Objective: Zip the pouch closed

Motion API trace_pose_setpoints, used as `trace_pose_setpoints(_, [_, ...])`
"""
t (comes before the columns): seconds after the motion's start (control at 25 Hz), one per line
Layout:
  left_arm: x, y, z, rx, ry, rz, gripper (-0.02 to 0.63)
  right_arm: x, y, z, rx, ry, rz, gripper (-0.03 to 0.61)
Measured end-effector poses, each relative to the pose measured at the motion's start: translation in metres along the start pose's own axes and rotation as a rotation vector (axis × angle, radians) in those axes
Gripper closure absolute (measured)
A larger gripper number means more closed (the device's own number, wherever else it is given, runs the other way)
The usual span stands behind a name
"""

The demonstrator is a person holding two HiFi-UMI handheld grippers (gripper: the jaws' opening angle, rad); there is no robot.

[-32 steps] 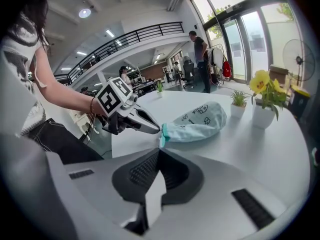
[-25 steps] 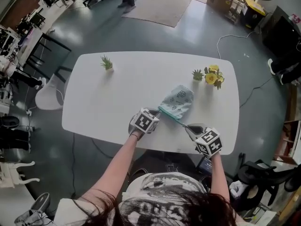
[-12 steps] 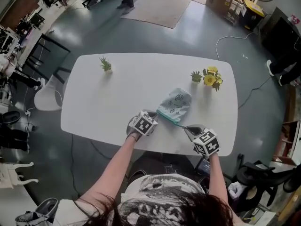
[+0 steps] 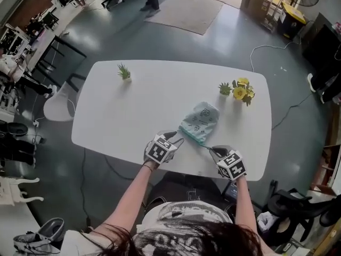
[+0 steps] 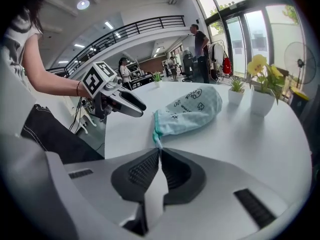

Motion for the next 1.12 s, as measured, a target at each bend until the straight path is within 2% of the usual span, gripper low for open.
trace_pose_setpoints(0.12, [0.007, 0.000, 0.014, 0.053, 0.026, 0.025, 0.451, -0.002, 0.004, 0.001, 0.036, 0.009, 0.009, 0.495])
trace_pose_setpoints(0.4, [0.028, 0.007, 0.059, 0.170, 0.063, 0.064, 0.476, -0.018, 0.033, 0.015, 0.197, 0.013, -0.019, 0.500])
trace_pose_setpoints(0.64, [0.040, 0.007, 0.095, 0.257, 0.071, 0.065, 0.499, -0.045, 0.059, 0.019, 0.305, 0.005, -0.020, 0.513])
trace_pose_setpoints(0.92, [0.062, -0.014, 0.133, 0.344, 0.034, 0.059, 0.516, -0.095, 0.066, 0.027, 0.380, -0.009, -0.051, 0.514])
trace_pose_setpoints(1.12, [0.089, -0.028, 0.164, 0.425, -0.015, 0.040, 0.545, -0.141, 0.067, 0.043, 0.458, -0.028, -0.072, 0.538])
Point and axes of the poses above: the fingertips, and each gripper's own axes: z backward along the fingers, x to its right, y out of its top, the point moved 4 cm from there along z, backward along the fingers, and after that the axes turned 2 degrees about -x, right-handed, at the moved point
